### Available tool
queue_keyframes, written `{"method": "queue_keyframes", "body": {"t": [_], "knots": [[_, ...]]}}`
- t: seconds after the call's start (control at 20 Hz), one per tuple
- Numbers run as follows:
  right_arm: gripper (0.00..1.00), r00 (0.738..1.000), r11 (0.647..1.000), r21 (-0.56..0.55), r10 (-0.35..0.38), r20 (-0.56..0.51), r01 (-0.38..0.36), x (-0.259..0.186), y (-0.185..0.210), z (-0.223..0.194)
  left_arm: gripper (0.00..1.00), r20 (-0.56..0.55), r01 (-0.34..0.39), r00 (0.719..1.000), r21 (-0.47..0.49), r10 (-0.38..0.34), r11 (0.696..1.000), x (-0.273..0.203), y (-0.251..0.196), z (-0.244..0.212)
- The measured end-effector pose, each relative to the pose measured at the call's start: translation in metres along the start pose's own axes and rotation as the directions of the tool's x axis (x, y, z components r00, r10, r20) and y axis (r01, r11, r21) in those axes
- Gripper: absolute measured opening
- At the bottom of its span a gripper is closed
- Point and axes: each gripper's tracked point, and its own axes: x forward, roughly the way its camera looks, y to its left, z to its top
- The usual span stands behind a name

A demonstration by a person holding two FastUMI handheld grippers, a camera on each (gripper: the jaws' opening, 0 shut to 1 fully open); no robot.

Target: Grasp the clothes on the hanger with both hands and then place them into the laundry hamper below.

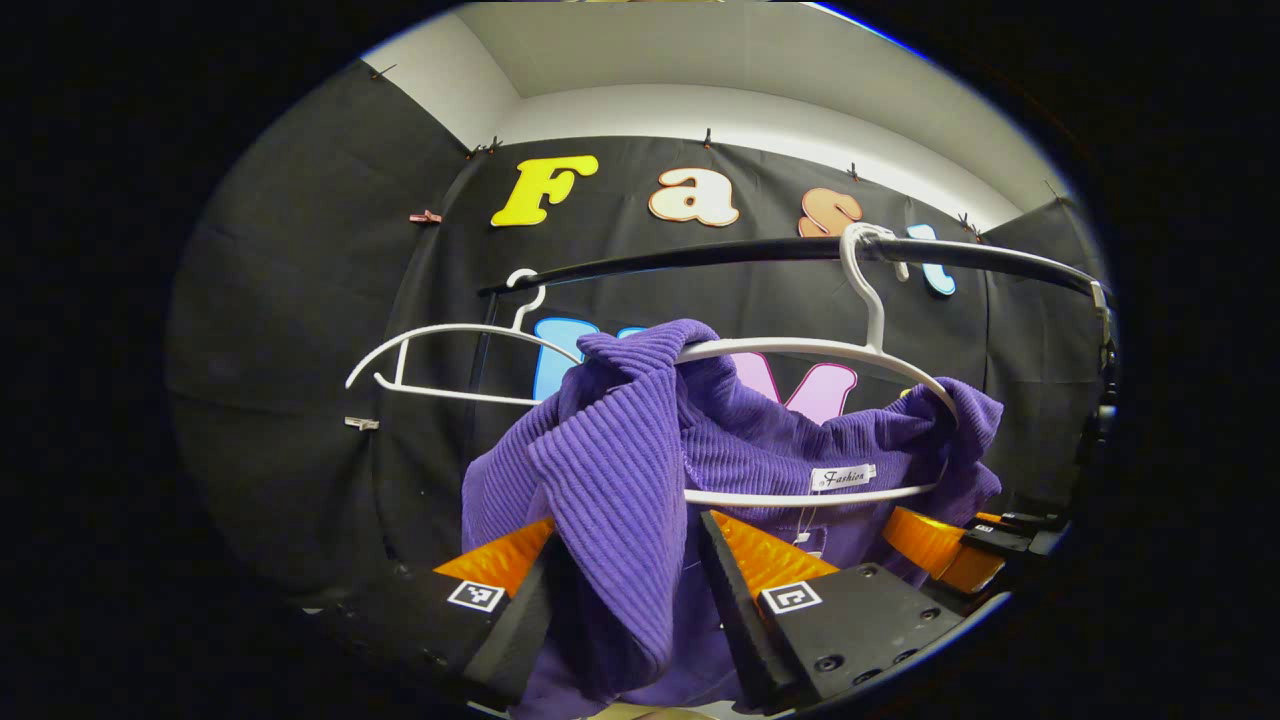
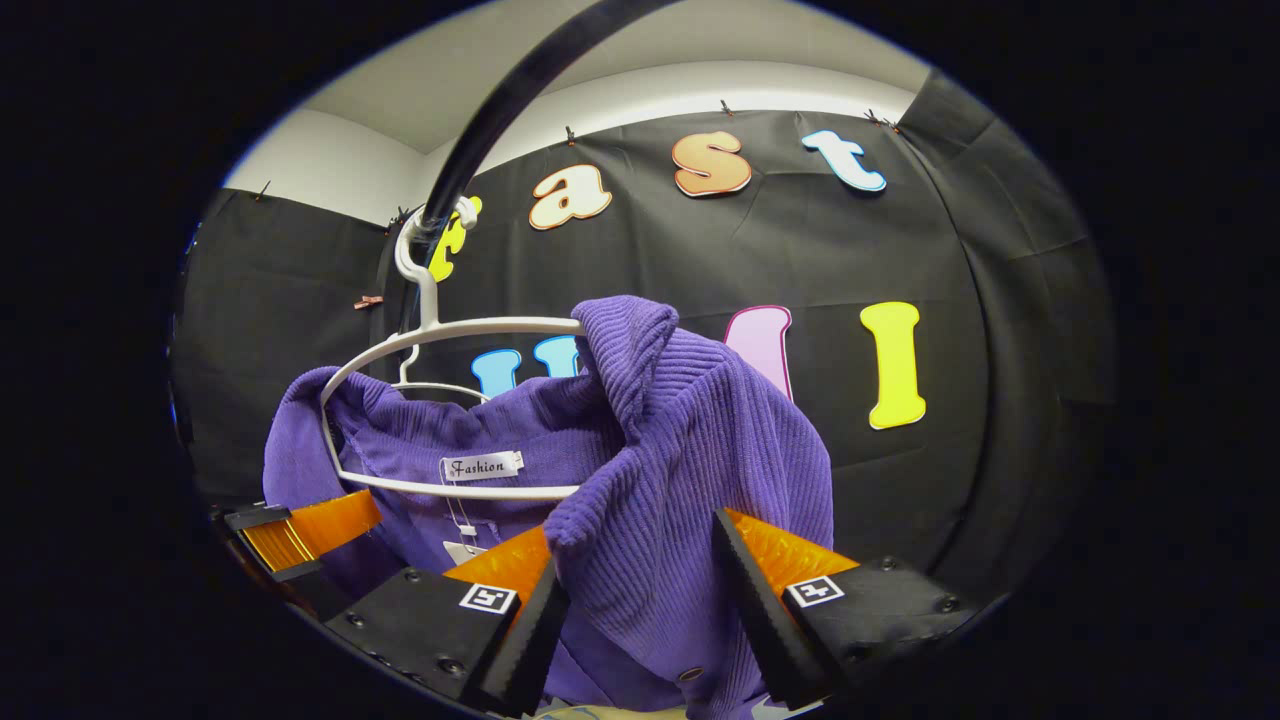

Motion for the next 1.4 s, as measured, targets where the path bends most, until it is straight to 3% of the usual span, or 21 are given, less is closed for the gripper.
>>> {"method": "queue_keyframes", "body": {"t": [0.05,0.15,0.35,0.5,0.55,0.6,0.65,1.0,1.25,1.3,1.4], "knots": [[0.75,1.0,1.0,0.003,-0.015,0.003,0.015,0.001,-0.006,0.0,0.74,-0.002,0.002,1.0,-0.005,-0.002,1.0,0.0,0.0,-0.002],[0.5,1.0,1.0,0.024,0.004,-0.011,-0.004,0.008,-0.005,-0.004,0.56,0.001,-0.004,1.0,0.0,0.004,1.0,0.0,0.001,-0.003],[0.46,1.0,0.998,0.055,0.02,-0.02,-0.019,0.005,-0.009,-0.004,0.06,-0.007,-0.046,0.999,0.024,0.046,0.999,0.008,0.009,-0.005],[0.46,0.999,0.998,0.054,0.038,-0.037,-0.036,0.008,-0.009,-0.007,0.07,-0.014,-0.035,0.999,0.033,0.035,0.999,0.006,0.005,-0.005],[0.46,0.998,0.998,0.045,-0.031,-0.046,0.033,0.045,-0.02,-0.025,0.07,-0.014,-0.033,0.999,0.036,0.033,0.999,0.006,0.003,-0.005],[0.04,0.999,0.998,0.051,-0.02,-0.042,0.022,0.007,-0.023,-0.008,0.08,-0.016,-0.031,0.999,0.038,0.032,0.999,0.008,0.003,-0.003],[0.09,0.999,0.998,0.063,-0.013,-0.05,0.017,0.013,-0.024,-0.012,0.06,-0.019,-0.03,0.999,0.039,0.03,0.999,0.008,0.002,-0.004],[0.09,0.997,0.997,0.039,0.065,-0.031,-0.064,0.003,-0.013,-0.004,0.06,-0.034,-0.027,0.999,0.048,0.029,0.999,0.006,0.005,-0.003],[0.09,0.999,0.995,0.089,0.05,0.016,-0.051,-0.007,-0.029,0.012,0.05,-0.046,-0.044,0.998,0.107,0.05,0.993,0.001,0.012,-0.001],[0.05,0.998,0.994,0.098,0.049,0.025,-0.051,-0.01,-0.032,0.016,0.05,-0.043,-0.054,0.997,0.113,0.06,0.992,-0.001,0.016,0.002],[0.09,0.998,0.991,0.123,0.043,0.043,-0.048,-0.012,-0.041,0.023,0.04,-0.023,-0.092,0.995,0.124,0.095,0.988,-0.006,0.027,0.011]]}}
